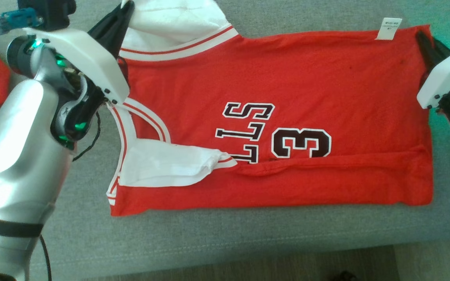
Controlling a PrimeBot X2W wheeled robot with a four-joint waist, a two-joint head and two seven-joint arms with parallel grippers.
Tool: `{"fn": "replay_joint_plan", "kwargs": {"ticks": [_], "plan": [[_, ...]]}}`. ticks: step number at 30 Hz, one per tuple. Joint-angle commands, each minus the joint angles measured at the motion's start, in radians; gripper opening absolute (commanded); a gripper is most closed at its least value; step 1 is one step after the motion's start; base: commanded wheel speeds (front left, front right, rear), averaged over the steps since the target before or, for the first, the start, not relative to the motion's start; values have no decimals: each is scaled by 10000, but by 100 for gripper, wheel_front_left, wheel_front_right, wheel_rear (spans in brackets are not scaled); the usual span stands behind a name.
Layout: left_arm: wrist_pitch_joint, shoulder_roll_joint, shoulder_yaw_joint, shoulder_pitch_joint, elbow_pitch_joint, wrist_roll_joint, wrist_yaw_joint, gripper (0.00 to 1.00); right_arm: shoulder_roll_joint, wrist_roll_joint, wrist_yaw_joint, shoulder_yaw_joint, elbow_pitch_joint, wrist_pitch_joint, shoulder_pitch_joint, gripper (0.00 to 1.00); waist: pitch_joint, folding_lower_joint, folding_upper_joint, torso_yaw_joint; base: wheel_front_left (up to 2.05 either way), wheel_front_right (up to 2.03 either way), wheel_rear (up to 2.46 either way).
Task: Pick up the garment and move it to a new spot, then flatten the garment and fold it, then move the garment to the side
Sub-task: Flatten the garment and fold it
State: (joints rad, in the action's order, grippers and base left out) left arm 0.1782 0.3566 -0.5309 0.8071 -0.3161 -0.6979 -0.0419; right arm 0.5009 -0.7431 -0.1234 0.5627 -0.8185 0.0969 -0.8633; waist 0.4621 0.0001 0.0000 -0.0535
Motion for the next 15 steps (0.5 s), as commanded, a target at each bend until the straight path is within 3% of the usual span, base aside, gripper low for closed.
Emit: {"fn": "replay_joint_plan", "kwargs": {"ticks": [1, 11, 15], "plan": [[-138, 432, 495, 238, 254, -1, 73, 0, 220, 58, -73, 61, 130, -308, -137, 0, -35, -1, 0, -11, 0, 0, 0], [-958, 292, 771, 556, -227, 120, 331, 0, -89, 243, -73, 152, -869, -1830, -981, 0, -95, -1, 0, -30, 0, 0, 0], [-1868, 81, 977, 824, -397, 298, 516, 0, -352, 363, -73, 170, -1389, -2463, -1445, 0, -71, -1, 0, -67, 0, 0, 0]]}}
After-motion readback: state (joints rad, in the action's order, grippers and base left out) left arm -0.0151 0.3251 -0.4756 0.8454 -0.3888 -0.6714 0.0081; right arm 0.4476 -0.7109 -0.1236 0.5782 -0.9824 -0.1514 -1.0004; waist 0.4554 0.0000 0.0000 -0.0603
